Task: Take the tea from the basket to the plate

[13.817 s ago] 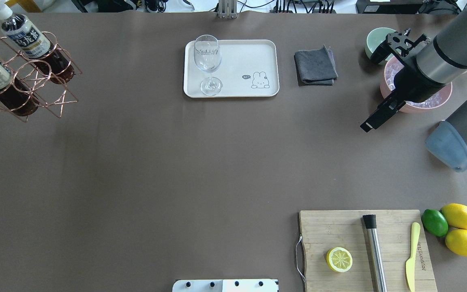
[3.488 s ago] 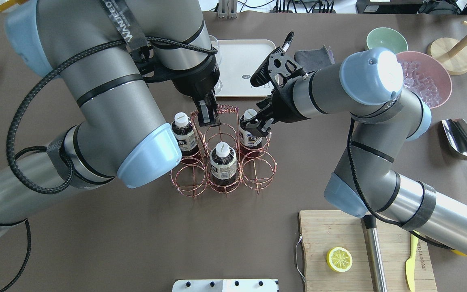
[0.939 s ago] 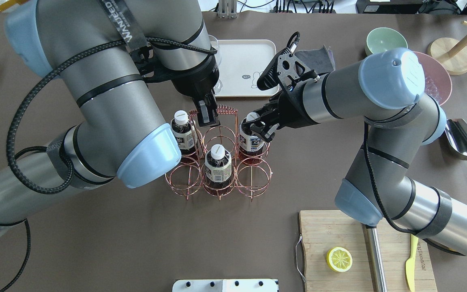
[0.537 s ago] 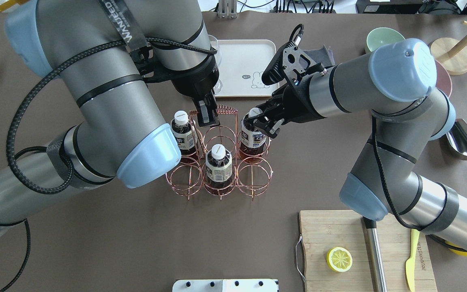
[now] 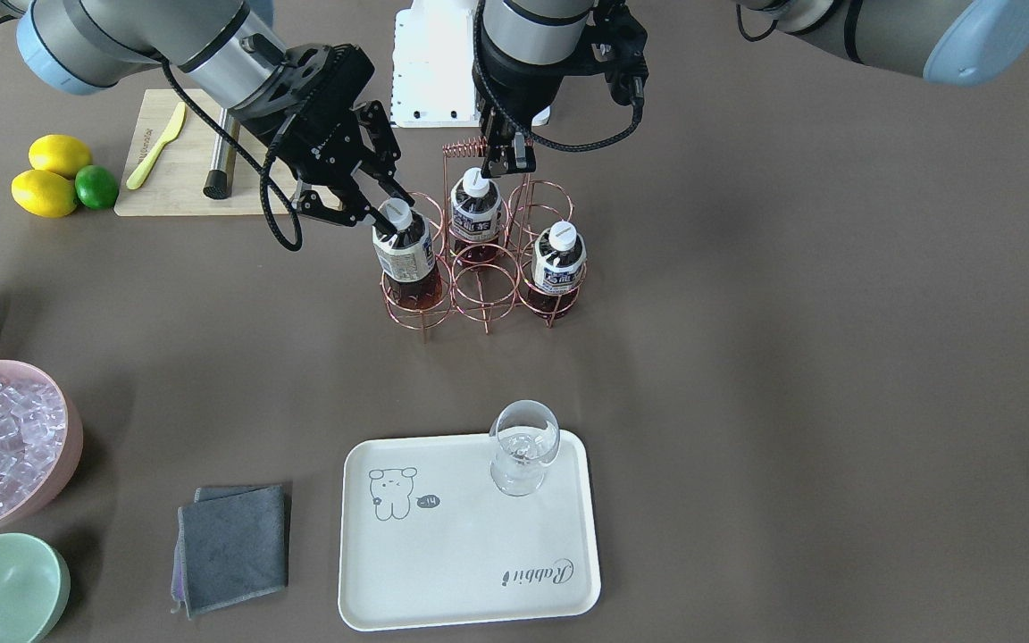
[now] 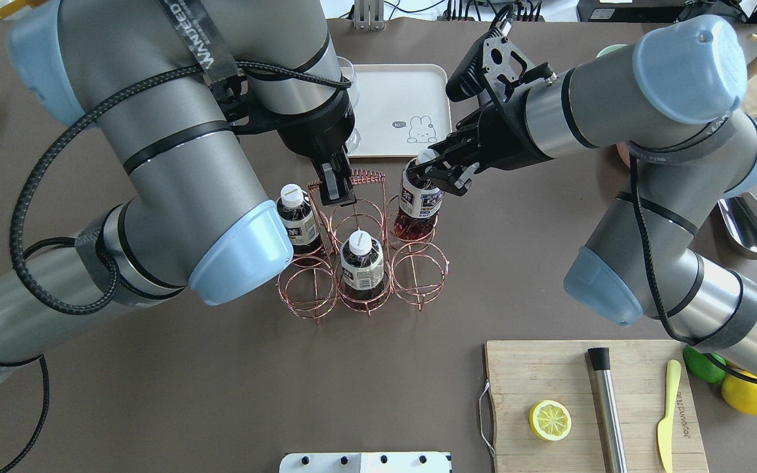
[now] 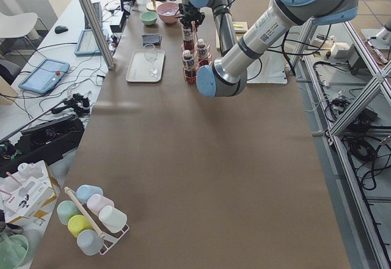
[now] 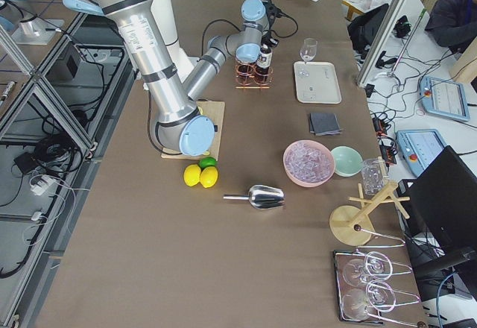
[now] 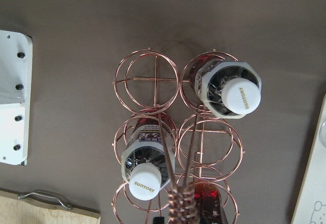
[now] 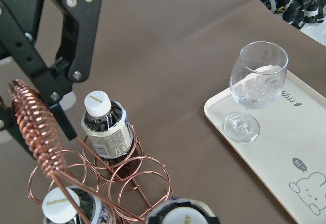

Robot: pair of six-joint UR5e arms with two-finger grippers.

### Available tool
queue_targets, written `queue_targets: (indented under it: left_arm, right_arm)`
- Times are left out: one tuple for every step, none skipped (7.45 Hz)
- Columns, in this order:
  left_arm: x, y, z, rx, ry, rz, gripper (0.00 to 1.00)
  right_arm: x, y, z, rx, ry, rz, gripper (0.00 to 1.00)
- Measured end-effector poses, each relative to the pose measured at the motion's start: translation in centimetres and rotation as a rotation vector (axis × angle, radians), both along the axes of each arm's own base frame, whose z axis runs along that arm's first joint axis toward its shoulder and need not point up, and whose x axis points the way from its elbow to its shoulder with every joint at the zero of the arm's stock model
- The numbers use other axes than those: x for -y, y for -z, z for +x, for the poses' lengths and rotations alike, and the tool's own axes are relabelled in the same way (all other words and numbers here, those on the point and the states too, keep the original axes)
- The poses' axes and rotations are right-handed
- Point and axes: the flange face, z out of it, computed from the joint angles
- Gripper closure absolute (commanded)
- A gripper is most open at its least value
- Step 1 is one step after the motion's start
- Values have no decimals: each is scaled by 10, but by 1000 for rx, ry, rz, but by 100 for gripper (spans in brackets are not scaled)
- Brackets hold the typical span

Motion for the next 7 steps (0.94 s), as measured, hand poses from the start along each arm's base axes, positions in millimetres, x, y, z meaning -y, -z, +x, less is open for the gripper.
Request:
queue_targets:
  left_arm:
    - [0, 0, 0, 0, 0, 0, 100]
    - [0, 0, 0, 0, 0, 0, 100]
    - [0, 0, 0, 0, 0, 0, 100]
    - [0, 0, 0, -1, 0, 0, 100]
    - [0, 0, 0, 0, 0, 0, 100]
    - [0, 0, 0, -1, 0, 1, 100]
    - [0, 0, -1, -1, 0, 1, 100]
  right_arm:
    - [5, 5, 7, 7, 0, -4, 100]
    - [10, 14, 14, 7, 2, -13, 100]
    - [16, 25, 22, 7, 5, -23, 100]
    - [21, 37, 30, 7, 6, -32, 100]
    - [28, 52, 41, 8, 9, -44, 100]
    - [35, 68, 53, 9, 13, -57, 100]
    - [41, 82, 64, 7, 5, -67, 100]
